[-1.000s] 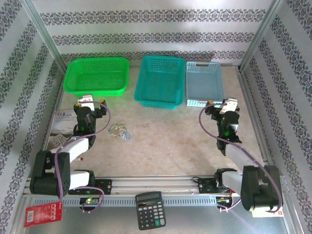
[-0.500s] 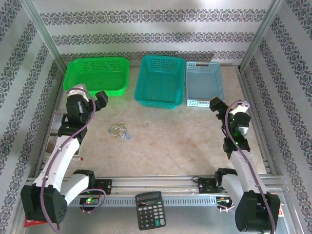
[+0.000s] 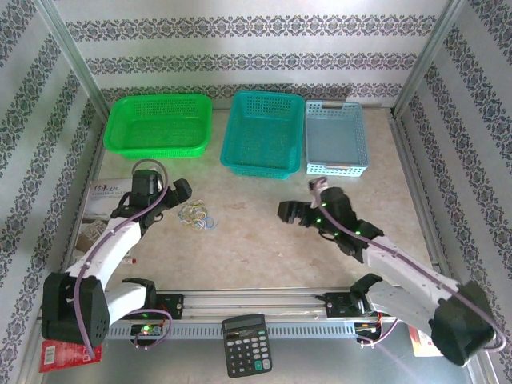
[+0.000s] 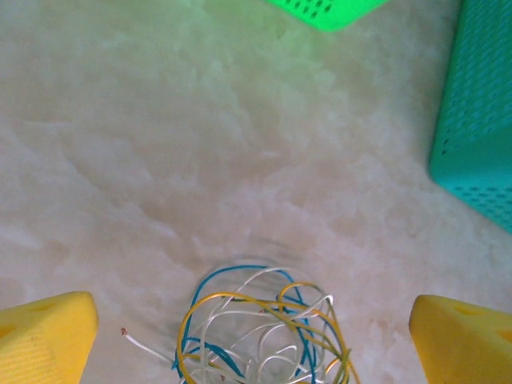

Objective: Untangle the cables

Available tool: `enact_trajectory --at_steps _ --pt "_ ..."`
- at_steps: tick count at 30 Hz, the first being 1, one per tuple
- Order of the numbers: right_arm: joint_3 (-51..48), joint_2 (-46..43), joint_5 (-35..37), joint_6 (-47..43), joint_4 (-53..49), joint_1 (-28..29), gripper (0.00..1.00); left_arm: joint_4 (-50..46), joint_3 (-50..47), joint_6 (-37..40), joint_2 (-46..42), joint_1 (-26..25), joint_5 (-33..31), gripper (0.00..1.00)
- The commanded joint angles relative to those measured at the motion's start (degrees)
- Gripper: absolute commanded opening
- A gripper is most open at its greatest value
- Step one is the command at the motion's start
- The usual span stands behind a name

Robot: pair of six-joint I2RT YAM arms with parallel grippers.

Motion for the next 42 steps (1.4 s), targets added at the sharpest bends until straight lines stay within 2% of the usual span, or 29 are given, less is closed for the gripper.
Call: enact_trajectory --at_steps 1,4,11,16,18,25,30,37,40,42 --pt "3.64 4.65 8.23 -1.36 -3.87 5.66 0.97 2.53 -0.61 -0.78 1.93 -0.93 -0.16 1.00" --pt "5.62 8.45 9.05 -1.32 -3.42 8.34 0.97 4.14 -0.45 -0.95 4.20 -1.42 0.27 1.00" --pt "7.67 9.34 10.30 -1.94 -4.11 8.59 0.98 6.74 -0.54 -1.39 7.88 -5.07 -0.05 1.00" --pt "8.00 7.18 17.95 0.25 -5.54 8.60 0.98 8.25 -1.38 -3.62 8.81 -8.77 -0.60 1.00" --pt "7.61 5.86 18.36 -1.29 -5.52 8.33 0.98 9.38 -2.21 -4.98 8.58 -10.74 -0.63 1.00" --pt "6.16 2.70 9.00 -2.77 -4.11 2.67 0.98 15.06 -4.73 -12.34 8.16 -19.34 -1.94 1.00" --pt "6.22 1.84 6.85 -3.33 -4.48 0.77 0.98 21.61 -4.20 -17.74 10.51 -26.59 -4.29 1.00" --pt "5.54 -0.30 6.87 -3.06 -4.52 -0.77 0.98 27.85 4.85 -20.16 20.16 -36.56 -6.32 1.00" --pt "5.18 -1.68 5.36 -2.72 -4.97 -2.08 0.98 27.92 8.94 -19.98 22.99 -38.46 -5.58 1.00" --pt "5.00 -2.53 1.64 -2.91 -5.08 -3.44 0.98 27.05 10.04 -20.06 23.02 -38.67 -5.86 1.00"
